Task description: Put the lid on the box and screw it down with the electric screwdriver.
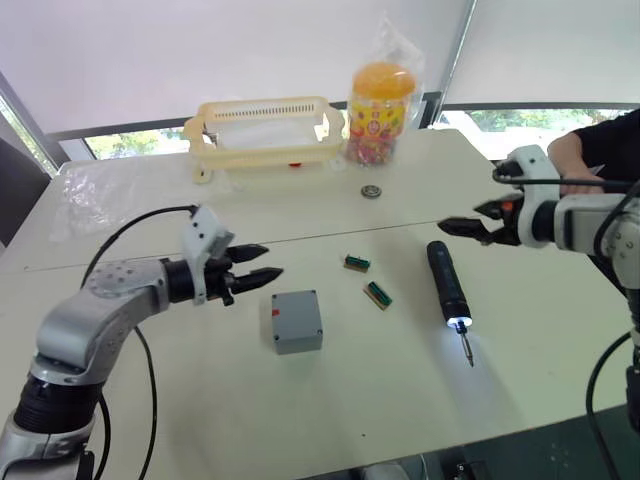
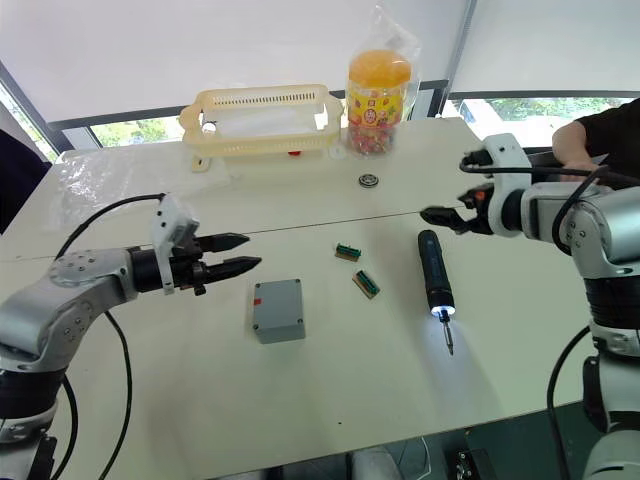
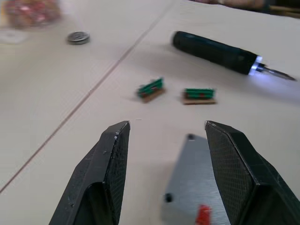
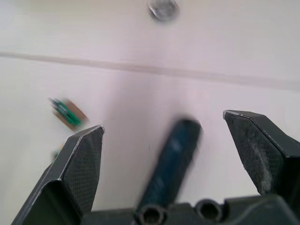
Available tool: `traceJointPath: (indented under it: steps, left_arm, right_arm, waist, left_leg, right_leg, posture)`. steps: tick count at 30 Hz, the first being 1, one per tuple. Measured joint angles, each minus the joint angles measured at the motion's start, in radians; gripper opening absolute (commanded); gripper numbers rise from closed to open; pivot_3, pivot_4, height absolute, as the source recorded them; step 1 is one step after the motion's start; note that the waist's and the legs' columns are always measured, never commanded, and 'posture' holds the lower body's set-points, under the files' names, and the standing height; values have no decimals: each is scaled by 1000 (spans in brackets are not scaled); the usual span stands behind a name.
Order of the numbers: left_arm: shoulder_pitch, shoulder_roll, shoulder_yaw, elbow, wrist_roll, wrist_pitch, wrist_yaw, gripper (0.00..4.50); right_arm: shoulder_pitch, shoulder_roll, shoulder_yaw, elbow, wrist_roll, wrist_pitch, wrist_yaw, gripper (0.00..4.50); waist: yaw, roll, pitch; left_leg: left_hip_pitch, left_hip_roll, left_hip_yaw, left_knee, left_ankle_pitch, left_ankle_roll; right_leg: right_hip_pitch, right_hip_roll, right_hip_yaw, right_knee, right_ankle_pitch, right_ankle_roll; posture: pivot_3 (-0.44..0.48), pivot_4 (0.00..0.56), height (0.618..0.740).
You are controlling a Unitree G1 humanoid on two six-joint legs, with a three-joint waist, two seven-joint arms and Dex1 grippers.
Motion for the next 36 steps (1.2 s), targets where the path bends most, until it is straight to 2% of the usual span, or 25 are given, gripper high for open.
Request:
traceJointPath:
  steps: [4,7,11,14,22,30,36]
  left_arm:
    - [144,0,13,0,21,-1,33,2569]
    - [293,0,29,-27,42,-1,65,2569]
    - [376,-12,29,-86,62,-8,95,2569]
    - [403,-39,29,-116,64,-11,115,2569]
    - [378,-101,-40,-128,134,-42,186,2569]
    - [341,-105,-100,-74,228,-109,196,2569]
    - [302,-131,-147,-23,274,-148,192,2569]
  right_arm:
    - [147,103,2,-231,65,-95,100,4449]
    - [334,135,79,-364,21,-209,144,4449]
    - [468,166,126,-411,-46,-321,171,4449]
    - [528,179,138,-422,-75,-372,186,4449]
    - [556,260,239,-405,-166,-446,203,4449]
    - [559,329,348,-313,-277,-462,196,4449]
    - [558,379,374,-300,-297,-457,199,4449]
  waist:
    - [7,0,0]
    - [14,-1,0]
    - [19,-1,0]
    - [18,-2,0]
    - [5,-2,0]
    - [5,-2,0]
    - [6,-2,0]
  left_leg:
    - [-3,0,-3,-2,-1,1]
    - [-6,0,-3,-1,-1,1]
    - [-6,-2,-2,4,1,-2]
    - [3,-2,-1,4,2,-3]
    - [4,0,-2,3,2,-3]
    - [3,0,-2,3,2,-3]
    - [3,-1,-2,3,2,-4]
  right_leg:
    - [-2,-1,-3,0,0,0]
    - [-3,-3,-4,-2,0,0]
    - [-1,-5,-3,-2,0,-1]
    - [7,-3,-2,-1,0,-6]
    - [6,0,-2,0,2,-3]
    - [6,-1,-2,0,2,-3]
    - [6,-1,-2,0,2,-3]
  posture:
    - [0,150,740]
    - [0,150,740]
    - [0,150,740]
    - [0,150,740]
    - [0,150,740]
    - [0,150,740]
    - [0,150,740]
